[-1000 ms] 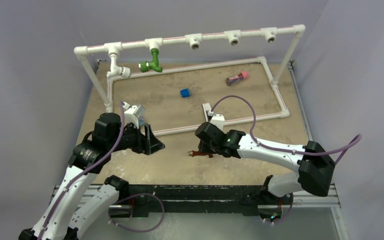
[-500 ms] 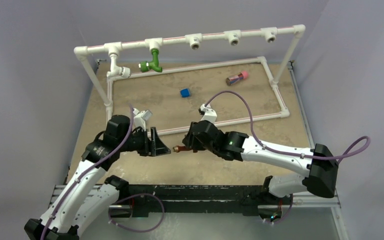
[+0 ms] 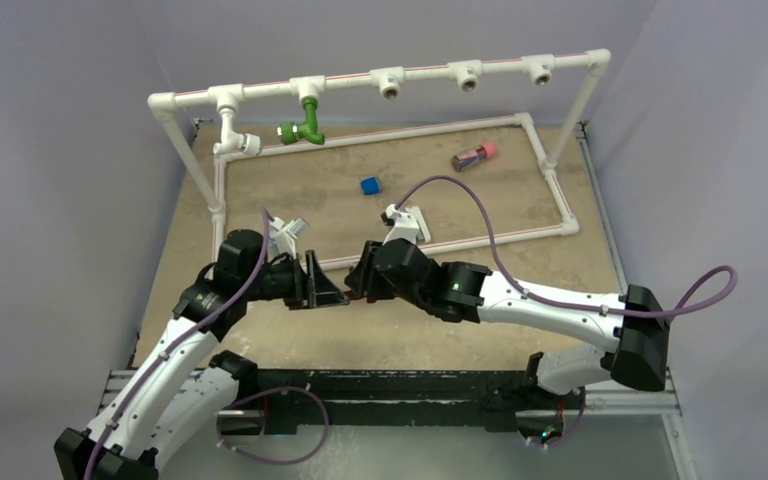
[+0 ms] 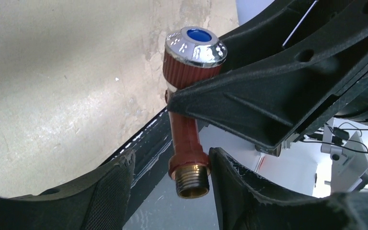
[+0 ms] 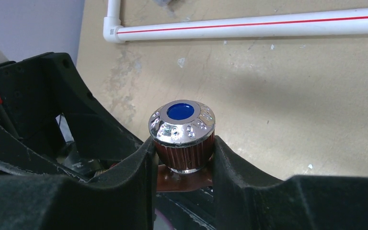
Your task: Install the water faucets
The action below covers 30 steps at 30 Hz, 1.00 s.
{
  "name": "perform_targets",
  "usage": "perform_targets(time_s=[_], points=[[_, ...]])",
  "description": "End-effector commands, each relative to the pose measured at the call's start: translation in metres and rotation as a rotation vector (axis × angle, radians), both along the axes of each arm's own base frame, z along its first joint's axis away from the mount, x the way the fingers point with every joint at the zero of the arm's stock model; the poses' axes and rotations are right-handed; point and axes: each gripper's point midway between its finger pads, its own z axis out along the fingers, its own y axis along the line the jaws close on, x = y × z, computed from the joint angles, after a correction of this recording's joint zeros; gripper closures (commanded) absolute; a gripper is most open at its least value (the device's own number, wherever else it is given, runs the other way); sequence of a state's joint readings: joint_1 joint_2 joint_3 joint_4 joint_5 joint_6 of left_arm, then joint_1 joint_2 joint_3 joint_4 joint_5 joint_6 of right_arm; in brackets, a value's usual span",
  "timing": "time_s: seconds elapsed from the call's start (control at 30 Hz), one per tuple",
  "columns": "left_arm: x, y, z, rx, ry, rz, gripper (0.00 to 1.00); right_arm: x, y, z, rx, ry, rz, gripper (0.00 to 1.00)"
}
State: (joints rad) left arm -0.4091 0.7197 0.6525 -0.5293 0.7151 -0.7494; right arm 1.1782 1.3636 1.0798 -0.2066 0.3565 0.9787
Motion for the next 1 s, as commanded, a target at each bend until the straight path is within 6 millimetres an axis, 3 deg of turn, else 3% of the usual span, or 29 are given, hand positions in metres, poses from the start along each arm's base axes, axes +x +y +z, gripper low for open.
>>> perform_targets(time_s=[0.0,0.23,0.5,0.57,0.67,0.7,0.9,0.97], points=[[0.003,-0.008,0.017,-0.058,-0.035,-0.023,0.45,0.005,0.013,0.027,0.06,-0.035,-0.005,1.0],[0.005,-0.01,0.019,-0.067,-0.029,-0.022,0.53,0.008,0.019,0.023,0.032,-0.025,-0.023,1.0],[0.004,-0.01,0.017,-0.065,-0.025,-0.033,0.78,0.012,0.016,0.019,0.013,-0.023,-0.062,1.0],[0.004,-0.01,0.016,-0.065,-0.027,-0.038,1.0,0.012,0.016,0.018,0.014,-0.022,-0.065,1.0],[0.003,-0.01,0.015,-0.061,-0.027,-0.037,1.0,0.011,0.017,0.018,0.023,-0.017,-0.061,1.0],[0.003,-0.009,0.015,-0.06,-0.03,-0.034,1.0,0.011,0.017,0.019,0.031,-0.017,-0.059,0.98],[0.003,-0.009,0.015,-0.068,-0.034,-0.029,1.0,0.005,0.005,0.025,0.076,-0.014,-0.071,0.57],[0.001,-0.01,0.015,-0.079,-0.033,-0.037,1.0,0.0,0.001,0.022,0.074,-0.002,-0.055,0.48]])
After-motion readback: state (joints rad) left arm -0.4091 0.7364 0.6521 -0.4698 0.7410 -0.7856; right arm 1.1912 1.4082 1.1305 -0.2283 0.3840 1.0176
